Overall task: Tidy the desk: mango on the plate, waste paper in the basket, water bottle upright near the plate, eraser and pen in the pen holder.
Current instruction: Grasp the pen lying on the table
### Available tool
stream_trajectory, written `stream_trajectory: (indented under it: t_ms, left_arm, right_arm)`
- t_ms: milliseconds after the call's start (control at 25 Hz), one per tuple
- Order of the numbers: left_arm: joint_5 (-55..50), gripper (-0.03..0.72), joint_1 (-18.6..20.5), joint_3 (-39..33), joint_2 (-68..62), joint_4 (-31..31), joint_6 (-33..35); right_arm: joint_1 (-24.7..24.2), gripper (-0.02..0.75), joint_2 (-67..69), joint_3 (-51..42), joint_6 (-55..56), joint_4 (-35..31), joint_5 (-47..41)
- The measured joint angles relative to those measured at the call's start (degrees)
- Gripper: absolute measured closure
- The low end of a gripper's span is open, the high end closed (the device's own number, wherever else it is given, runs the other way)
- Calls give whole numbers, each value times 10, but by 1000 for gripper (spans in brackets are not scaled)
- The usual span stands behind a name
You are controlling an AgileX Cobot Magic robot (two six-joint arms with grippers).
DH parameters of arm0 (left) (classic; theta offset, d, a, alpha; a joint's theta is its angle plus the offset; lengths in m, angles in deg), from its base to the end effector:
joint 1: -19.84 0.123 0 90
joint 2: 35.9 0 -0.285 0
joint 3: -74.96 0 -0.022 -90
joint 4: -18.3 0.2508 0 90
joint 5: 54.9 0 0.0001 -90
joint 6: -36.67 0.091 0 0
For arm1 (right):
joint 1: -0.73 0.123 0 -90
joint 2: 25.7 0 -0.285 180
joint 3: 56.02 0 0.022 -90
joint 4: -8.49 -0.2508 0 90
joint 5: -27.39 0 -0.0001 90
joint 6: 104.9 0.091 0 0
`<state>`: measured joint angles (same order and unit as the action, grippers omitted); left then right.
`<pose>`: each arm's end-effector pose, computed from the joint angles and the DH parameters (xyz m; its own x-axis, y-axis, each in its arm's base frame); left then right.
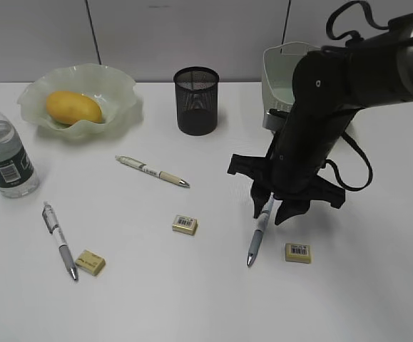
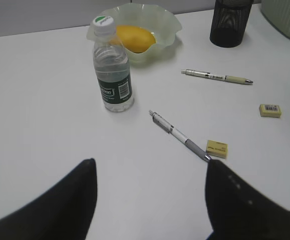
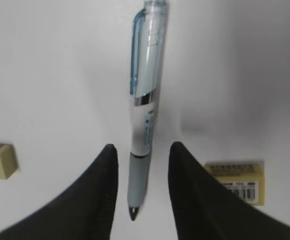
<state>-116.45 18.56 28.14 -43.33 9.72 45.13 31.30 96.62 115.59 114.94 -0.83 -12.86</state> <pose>-0.0108 -0.0117 0.2853 -0.4190 0.0846 -0.9041 0.1727 0.9849 0.0121 0.3151 0.1972 0.1276 -0.9601 0.2774 -0.0361 0.2659 0.9451 0.1900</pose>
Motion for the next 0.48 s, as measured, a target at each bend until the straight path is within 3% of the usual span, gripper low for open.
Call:
stream_trajectory:
  t_ms: [160, 480]
  left_arm:
    - [0, 170, 0, 0, 0, 0, 0]
    - [0, 170, 0, 0, 0, 0, 0]
  right_arm:
    - [0, 491, 10, 0, 5, 8, 17]
    - [0, 500, 37, 0, 11, 9, 38]
